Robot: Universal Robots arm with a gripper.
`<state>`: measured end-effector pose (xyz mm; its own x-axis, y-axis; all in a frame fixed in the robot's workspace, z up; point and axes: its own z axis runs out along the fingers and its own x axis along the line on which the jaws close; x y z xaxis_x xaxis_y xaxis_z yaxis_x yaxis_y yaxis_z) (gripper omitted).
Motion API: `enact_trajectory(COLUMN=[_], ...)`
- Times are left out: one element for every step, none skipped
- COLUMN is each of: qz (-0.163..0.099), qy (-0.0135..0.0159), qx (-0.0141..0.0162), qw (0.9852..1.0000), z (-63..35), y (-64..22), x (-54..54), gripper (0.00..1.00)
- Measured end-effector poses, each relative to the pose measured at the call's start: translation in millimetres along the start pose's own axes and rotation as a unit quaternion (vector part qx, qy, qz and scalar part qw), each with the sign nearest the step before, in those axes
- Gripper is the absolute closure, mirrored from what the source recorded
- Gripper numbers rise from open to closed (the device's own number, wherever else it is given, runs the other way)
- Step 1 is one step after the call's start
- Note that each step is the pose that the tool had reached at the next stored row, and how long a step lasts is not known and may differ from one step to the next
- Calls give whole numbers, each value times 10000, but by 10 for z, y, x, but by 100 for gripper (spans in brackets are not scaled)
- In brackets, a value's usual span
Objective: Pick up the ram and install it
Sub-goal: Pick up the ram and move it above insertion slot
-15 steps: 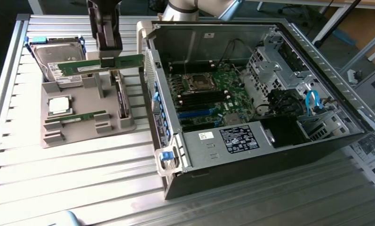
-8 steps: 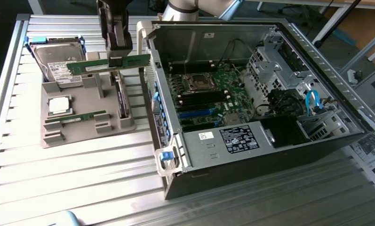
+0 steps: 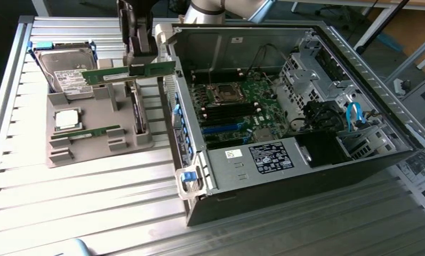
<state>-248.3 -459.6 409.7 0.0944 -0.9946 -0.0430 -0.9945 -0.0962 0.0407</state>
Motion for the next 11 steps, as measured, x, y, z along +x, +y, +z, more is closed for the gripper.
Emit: enact_trajectory(qz=[0,0,0,0,0,0,0,0,0,0,1], qy=[1,2,3,3,4,5,6,7,7,9,9], qx=[0,0,0,0,0,-1,-1,-1,-1,-1,-1], qw=[10000,10000,10000,10000,10000,10000,10000,10000,10000,10000,10000], z=[-1,-1,-2,-2,-2,-3,-4,-5,-5,-6,-6], y=[-15,-26,-36,-46,-62,-75,-85,-95,-107,-126,-139], x=[1,3,3,4,6,7,8,9,10,12,13], gripper=[87,87,87,87,87,87,87,87,87,87,87])
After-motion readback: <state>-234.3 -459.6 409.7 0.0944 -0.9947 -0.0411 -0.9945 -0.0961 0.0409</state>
